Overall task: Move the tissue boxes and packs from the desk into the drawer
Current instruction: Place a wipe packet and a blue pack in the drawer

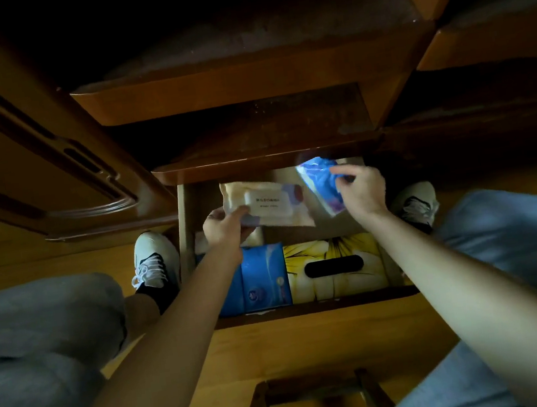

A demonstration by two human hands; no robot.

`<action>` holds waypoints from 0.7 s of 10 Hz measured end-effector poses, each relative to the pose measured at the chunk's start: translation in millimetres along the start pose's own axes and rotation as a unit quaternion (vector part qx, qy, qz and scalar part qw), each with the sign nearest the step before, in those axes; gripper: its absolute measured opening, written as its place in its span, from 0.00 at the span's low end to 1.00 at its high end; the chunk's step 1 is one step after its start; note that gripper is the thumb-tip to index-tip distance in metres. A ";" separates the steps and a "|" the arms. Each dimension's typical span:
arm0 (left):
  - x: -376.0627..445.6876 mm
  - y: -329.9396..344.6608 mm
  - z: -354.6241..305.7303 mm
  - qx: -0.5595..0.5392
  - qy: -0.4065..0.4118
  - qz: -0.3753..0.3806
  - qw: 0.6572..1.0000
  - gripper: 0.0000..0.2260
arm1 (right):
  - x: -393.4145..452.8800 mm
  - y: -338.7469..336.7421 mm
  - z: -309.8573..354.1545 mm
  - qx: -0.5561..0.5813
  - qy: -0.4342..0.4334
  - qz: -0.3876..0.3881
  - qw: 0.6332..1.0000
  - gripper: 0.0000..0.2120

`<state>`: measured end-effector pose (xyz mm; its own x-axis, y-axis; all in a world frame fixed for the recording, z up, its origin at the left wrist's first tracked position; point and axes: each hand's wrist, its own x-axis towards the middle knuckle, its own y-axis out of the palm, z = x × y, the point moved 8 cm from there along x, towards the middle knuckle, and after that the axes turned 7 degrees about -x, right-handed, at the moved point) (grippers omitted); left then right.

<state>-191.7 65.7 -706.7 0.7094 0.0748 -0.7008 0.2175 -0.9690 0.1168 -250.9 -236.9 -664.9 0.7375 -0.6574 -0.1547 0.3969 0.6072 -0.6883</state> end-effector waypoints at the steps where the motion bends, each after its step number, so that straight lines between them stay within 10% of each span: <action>1: 2.1 14.4 10.2 0.003 0.002 0.008 1.000 0.16 | -5.2 -29.9 -18.9 0.190 0.110 -0.063 0.973 0.13; 4: 4.7 95.0 63.5 0.246 -0.018 0.126 0.961 0.20 | -8.4 -85.1 -53.2 0.288 0.181 -0.059 0.938 0.12; 7: 10.1 111.3 76.8 0.547 0.010 0.147 0.824 0.29 | -7.9 -82.4 -68.7 0.301 0.211 -0.054 0.928 0.13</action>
<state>-211.9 -59.5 -754.8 0.6364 -0.2078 -0.7428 -0.6931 -0.5767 -0.4325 -327.0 -312.5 -655.6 0.4455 -0.7684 -0.4595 0.7834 0.5831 -0.2154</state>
